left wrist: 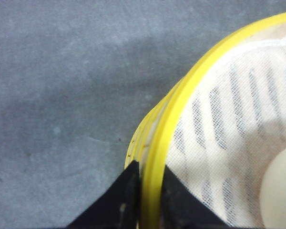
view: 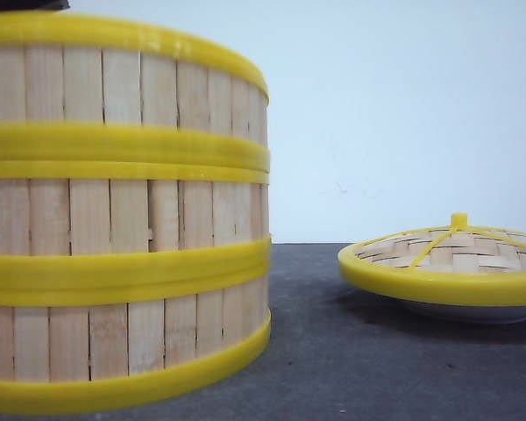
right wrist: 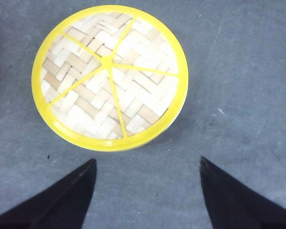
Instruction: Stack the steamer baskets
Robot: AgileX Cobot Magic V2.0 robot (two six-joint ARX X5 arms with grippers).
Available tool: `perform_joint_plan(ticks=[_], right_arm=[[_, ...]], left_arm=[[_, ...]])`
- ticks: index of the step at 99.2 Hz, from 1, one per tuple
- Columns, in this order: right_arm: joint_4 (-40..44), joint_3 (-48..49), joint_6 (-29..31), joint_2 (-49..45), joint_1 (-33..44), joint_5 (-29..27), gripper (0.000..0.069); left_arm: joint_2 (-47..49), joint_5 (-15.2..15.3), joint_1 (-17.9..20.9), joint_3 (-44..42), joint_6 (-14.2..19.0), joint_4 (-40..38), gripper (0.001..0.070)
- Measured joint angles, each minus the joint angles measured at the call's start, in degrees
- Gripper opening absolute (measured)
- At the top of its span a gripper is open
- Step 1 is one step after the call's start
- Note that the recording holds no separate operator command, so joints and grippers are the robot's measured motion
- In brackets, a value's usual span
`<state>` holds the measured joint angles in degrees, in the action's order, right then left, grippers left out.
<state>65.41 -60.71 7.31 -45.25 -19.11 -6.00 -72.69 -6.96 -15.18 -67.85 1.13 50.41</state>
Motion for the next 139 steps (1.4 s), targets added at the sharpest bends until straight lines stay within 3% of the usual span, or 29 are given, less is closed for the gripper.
perform_joint_plan(ticks=[11,22,57,96,139], right_arm=[[-0.07,0.02,0.09,0.00,0.00,0.04,0.0421],[-1.53,0.04,0.28,-0.28,0.00,0.70,0.0421],[-14.29,4.42,0.15,-9.14,0.00,9.07,0.0421],[-25.07,4.63,-3.39,-25.07,0.00,9.03,0.0421],[-33.05,4.66,-5.62,-34.99,0.00,9.03,0.0362]], left_arm=[[0.13,-0.17,-0.07,0.00,0.00,-0.02,0.0191],[0.15,-0.24,-0.07,0.00,0.13,-0.24,0.0227],[6.16,0.13,0.52,-3.10,1.05,-0.15,0.0232],[14.12,10.05,2.95,-3.50,0.98,4.07,0.0232],[14.25,10.23,5.62,-3.50,0.98,7.32,0.0232]])
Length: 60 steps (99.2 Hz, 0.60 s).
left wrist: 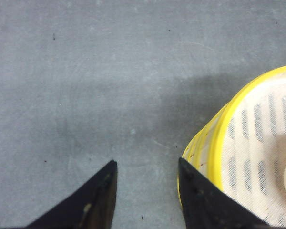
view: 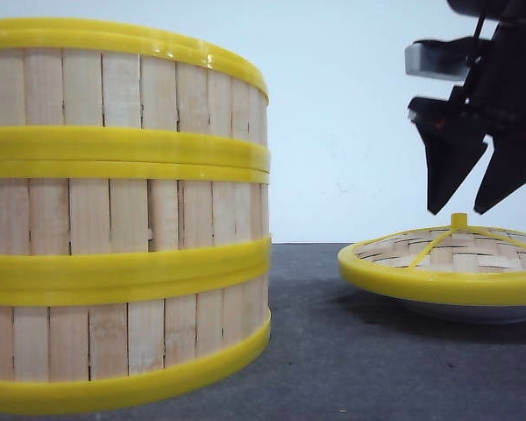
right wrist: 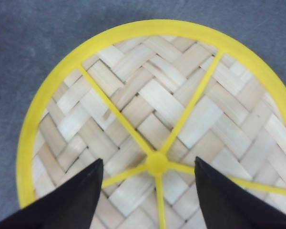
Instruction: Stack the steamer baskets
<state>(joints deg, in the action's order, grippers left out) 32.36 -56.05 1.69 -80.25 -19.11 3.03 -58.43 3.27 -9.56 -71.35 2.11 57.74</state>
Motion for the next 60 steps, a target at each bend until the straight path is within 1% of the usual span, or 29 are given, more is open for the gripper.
perform_joint_plan(ticks=[13,19,29,39,47,60], right_arm=[[-0.35,-0.02,-0.37,-1.66,0.00,-0.02,0.0341],[-0.59,-0.02,-0.44,-1.88,0.00,-0.02,0.0336],[-0.70,-0.02,-0.46,-1.88,0.00,-0.07,0.0318],[-0.90,0.00,-0.46,-1.88,0.00,-0.04,0.0264],[-0.92,-0.02,-0.46,-1.88,0.00,-0.04,0.0227],[-0.96,-0.02,-0.46,-1.88,0.00,-0.04,0.0122]], left_arm=[[0.00,0.48,1.38,0.00,-0.02,0.00,0.0232],[0.00,1.14,2.51,0.00,-0.15,0.00,0.0232],[0.00,1.36,5.20,0.00,-0.55,0.00,0.0232],[0.00,1.40,7.76,0.00,-0.72,0.00,0.0232],[0.00,1.40,9.01,0.00,-0.90,0.00,0.0232],[0.00,1.40,9.84,0.00,-1.03,0.00,0.0232]])
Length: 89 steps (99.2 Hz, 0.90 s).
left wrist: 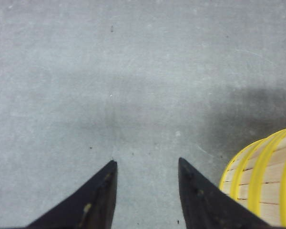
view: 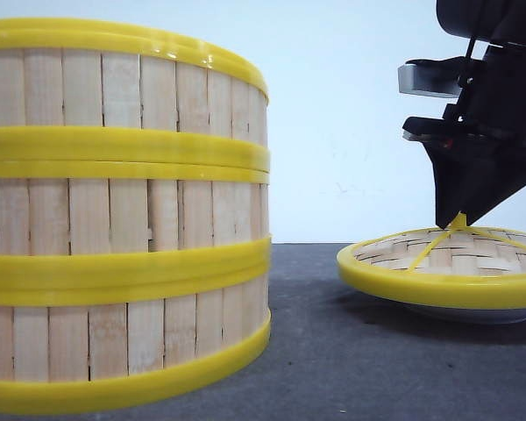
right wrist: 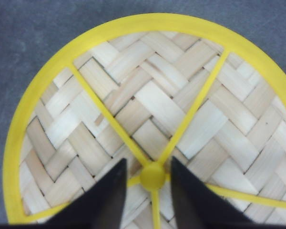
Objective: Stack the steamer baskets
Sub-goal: 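Grasp the lid knob with the right gripper and lift it off the plate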
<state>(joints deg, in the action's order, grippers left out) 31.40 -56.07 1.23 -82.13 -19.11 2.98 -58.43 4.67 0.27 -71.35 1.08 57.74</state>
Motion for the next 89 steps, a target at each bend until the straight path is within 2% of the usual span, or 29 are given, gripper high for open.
perform_joint_plan(ticks=[9,21,33,46,60,72,89], right_arm=[[0.07,0.00,-0.02,0.00,0.00,0.04,0.0064],[1.11,-0.44,-0.02,0.00,0.02,0.85,0.0060],[6.91,-3.72,-0.04,0.15,0.00,2.93,0.0060],[12.66,-12.44,-0.46,1.16,-0.48,3.67,0.0060],[18.99,-23.91,-1.49,1.70,-1.86,7.56,0.0060],[22.84,-31.85,-1.90,1.55,-4.59,11.80,0.0060],[26.29,-42.53,-2.19,-1.40,-10.67,13.40,0.0058]], left_arm=[[0.00,0.00,0.00,0.00,0.00,0.00,0.0232],[0.00,0.00,0.00,0.00,-0.02,0.00,0.0232],[0.00,0.00,0.00,0.00,-0.02,-0.02,0.0232],[0.00,0.00,0.00,0.00,-0.02,-0.02,0.0232],[0.00,0.00,0.00,0.00,-0.02,-0.04,0.0232],[0.00,-0.02,0.00,0.00,-0.02,-0.02,0.0232],[0.00,-0.02,0.00,0.00,-0.02,-0.04,0.0232]])
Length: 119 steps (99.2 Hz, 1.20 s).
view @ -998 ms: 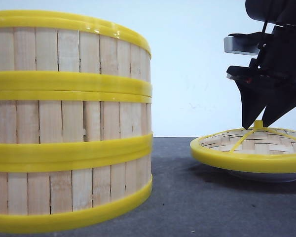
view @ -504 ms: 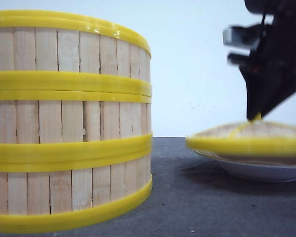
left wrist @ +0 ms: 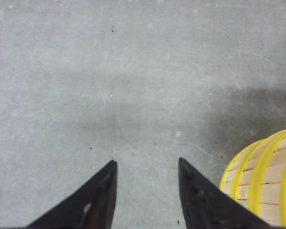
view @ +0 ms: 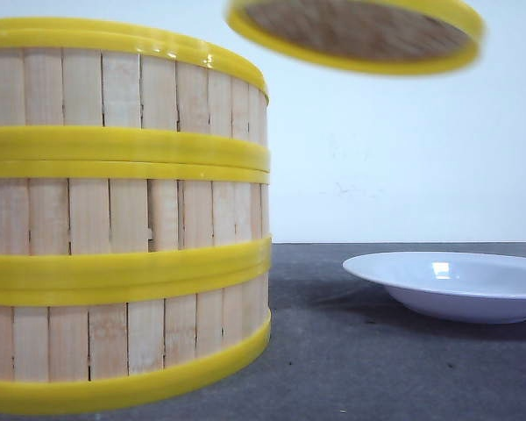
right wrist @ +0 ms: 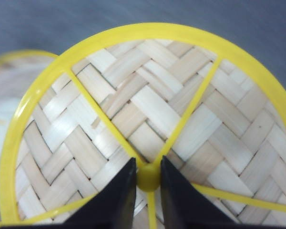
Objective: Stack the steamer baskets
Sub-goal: 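Grasp the lid knob with the right gripper and lift it off the plate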
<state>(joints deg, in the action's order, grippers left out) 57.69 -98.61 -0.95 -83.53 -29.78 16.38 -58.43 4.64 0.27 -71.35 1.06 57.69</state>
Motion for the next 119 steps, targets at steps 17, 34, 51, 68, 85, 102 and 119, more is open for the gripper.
perform_joint_plan(ticks=[17,34,51,68,85,102,119], right_arm=[[4.28,-9.66,-0.74,-6.99,-7.34,0.04,0.0058],[6.64,-17.09,-1.77,-14.40,-13.97,-0.02,0.0058],[8.22,-22.10,-2.91,-19.32,-18.95,-0.42,0.0058],[8.83,-22.67,-4.22,-21.68,-22.40,-3.87,0.0058],[9.16,-22.64,-4.83,-23.19,-23.30,-4.50,0.0058],[9.25,-22.67,-4.85,-23.17,-23.04,-4.61,0.0058],[9.64,-22.67,-4.85,-23.17,-23.04,-4.61,0.0058]], left_arm=[[0.00,0.00,0.00,0.00,0.00,0.02,0.0232],[0.00,0.00,0.00,0.00,0.02,0.02,0.0232],[0.00,-0.02,0.00,0.00,0.00,0.02,0.0232],[0.00,-0.04,0.00,0.00,0.02,0.02,0.0232],[0.00,-0.04,0.00,0.00,0.00,0.02,0.0232],[0.00,-0.07,0.00,0.00,0.00,0.02,0.0232],[0.00,-0.04,0.00,0.00,0.02,0.02,0.0232]])
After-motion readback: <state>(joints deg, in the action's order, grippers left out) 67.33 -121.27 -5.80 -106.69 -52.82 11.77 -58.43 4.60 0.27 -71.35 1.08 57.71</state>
